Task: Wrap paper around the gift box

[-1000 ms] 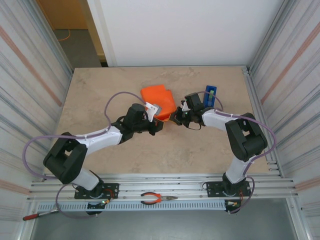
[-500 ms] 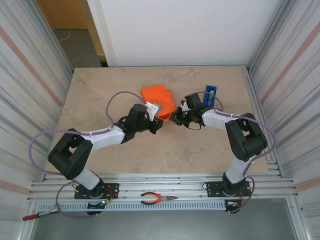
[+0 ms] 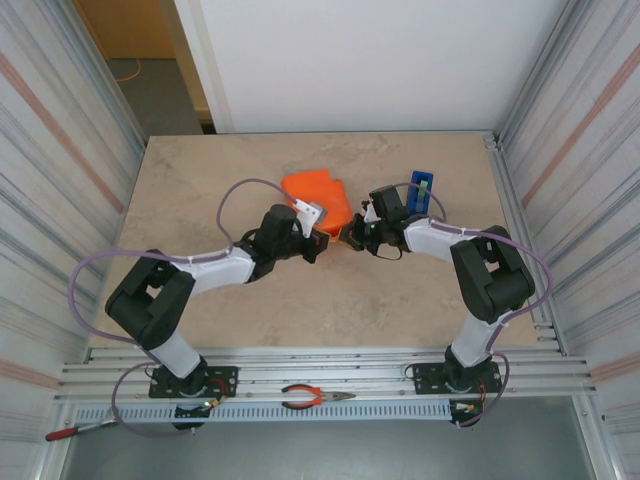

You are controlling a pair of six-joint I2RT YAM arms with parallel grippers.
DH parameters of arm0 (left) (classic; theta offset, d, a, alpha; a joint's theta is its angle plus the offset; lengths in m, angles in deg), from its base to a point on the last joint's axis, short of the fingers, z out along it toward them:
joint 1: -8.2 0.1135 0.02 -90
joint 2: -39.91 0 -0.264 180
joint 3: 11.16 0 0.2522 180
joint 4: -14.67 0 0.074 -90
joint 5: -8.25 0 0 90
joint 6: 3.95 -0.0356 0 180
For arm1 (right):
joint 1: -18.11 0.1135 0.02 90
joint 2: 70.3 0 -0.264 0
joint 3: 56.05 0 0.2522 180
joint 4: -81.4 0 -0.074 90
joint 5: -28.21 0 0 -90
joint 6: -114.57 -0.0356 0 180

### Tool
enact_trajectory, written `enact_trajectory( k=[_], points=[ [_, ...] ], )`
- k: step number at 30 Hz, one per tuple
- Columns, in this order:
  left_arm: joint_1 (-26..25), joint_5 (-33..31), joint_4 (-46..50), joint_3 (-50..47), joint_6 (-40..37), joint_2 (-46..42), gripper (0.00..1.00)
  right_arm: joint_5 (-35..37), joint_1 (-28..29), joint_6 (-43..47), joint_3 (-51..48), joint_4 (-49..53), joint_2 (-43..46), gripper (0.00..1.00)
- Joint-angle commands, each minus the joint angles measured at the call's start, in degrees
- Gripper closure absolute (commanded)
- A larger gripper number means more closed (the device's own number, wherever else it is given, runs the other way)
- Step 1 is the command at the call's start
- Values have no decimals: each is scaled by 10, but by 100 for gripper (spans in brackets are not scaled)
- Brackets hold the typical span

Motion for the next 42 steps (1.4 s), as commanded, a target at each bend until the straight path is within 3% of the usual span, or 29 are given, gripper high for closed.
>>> enact_trajectory(
  k=[1, 20, 42],
  points=[
    [9, -5, -21, 23, -18, 7, 100, -12, -2, -11, 10, -8, 5, 100],
    [27, 13, -10, 45, -26, 17, 100, -16, -5, -14, 7, -16, 0, 100],
    [8, 26, 71, 11, -36, -105, 100, -23, -14, -15, 15, -20, -10, 100]
  ],
)
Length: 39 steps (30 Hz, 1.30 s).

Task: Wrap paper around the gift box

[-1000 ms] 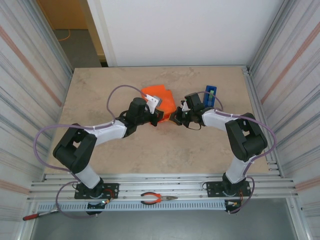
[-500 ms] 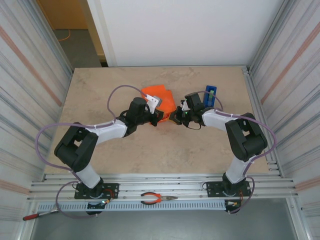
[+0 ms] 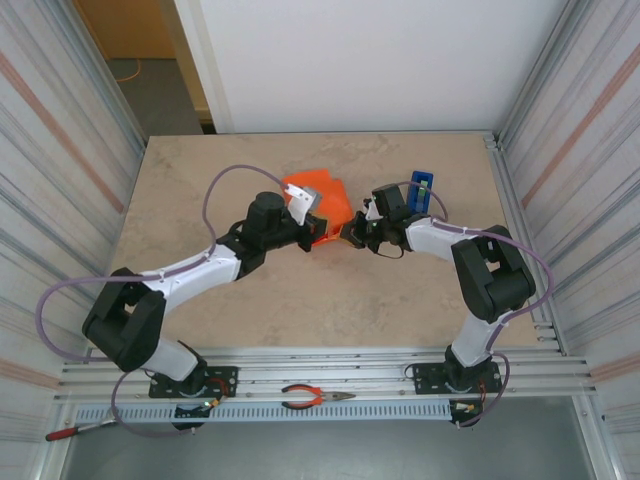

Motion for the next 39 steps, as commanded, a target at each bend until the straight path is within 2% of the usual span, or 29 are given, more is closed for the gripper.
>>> enact_trajectory(
  k=[1, 27, 39],
  points=[
    [-1, 1, 31, -15, -16, -16, 100, -12, -6, -13, 17, -7, -10, 100],
    [-3, -5, 35, 2, -34, 57, 100, -41, -12, -31, 47, -34, -56, 100],
    [-3, -60, -11, 9, -52, 76, 100, -44, -12, -32, 46, -36, -57, 100]
  ],
)
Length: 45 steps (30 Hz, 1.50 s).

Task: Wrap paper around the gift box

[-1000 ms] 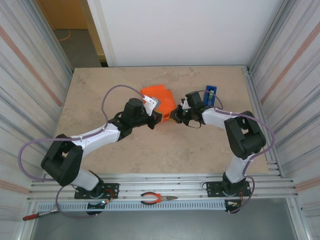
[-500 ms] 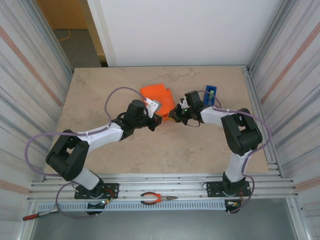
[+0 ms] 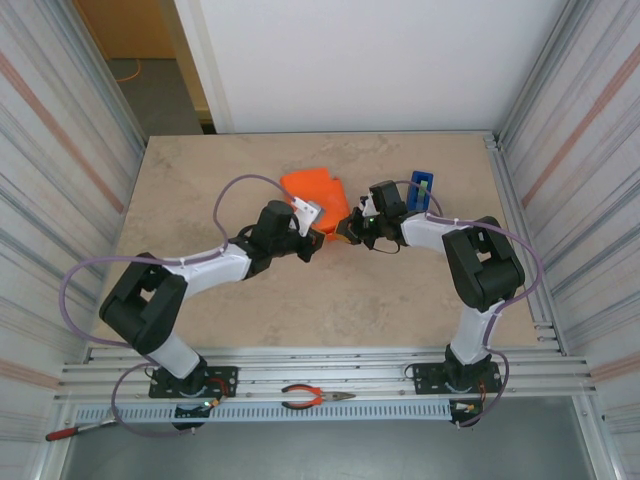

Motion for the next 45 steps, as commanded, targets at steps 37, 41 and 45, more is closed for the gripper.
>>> enact_trajectory(
  k=[37, 41, 45],
  points=[
    [16, -65, -53, 61, -48, 72, 100, -13, -4, -9, 2, -20, -7, 100],
    [17, -69, -42, 66, -51, 82, 100, -14, -4, -10, -1, -21, -7, 100],
    [19, -73, -28, 74, -55, 96, 100, -15, -4, -10, -2, -23, -7, 100]
  ],
)
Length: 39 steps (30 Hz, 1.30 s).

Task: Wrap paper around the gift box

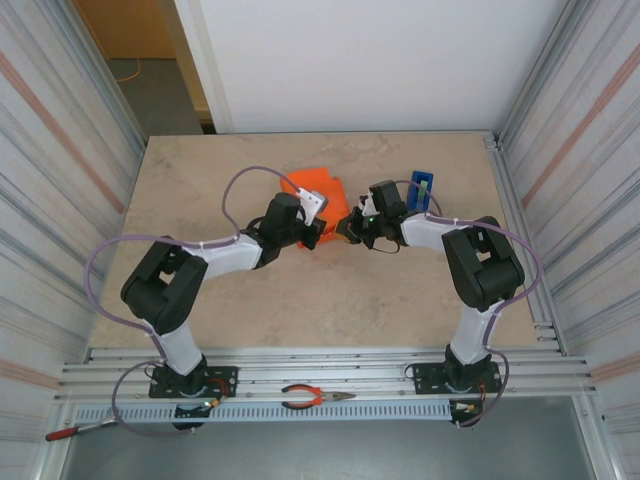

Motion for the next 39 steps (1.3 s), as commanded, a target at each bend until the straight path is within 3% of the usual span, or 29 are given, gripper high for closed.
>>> enact_trajectory(
  k=[1, 14, 30, 39],
  points=[
    [6, -10, 21, 22, -18, 10, 100, -14, -4, -10, -2, -15, -6, 100],
    [8, -18, 83, 63, -22, 16, 100, -14, -4, -12, -4, -17, -7, 100],
    [13, -1, 111, 97, -10, 11, 64, -13, -3, -13, -5, -21, -8, 100],
    [14, 29, 112, 87, 11, 13, 57, -13, -4, -13, -7, -21, -8, 100]
  ],
)
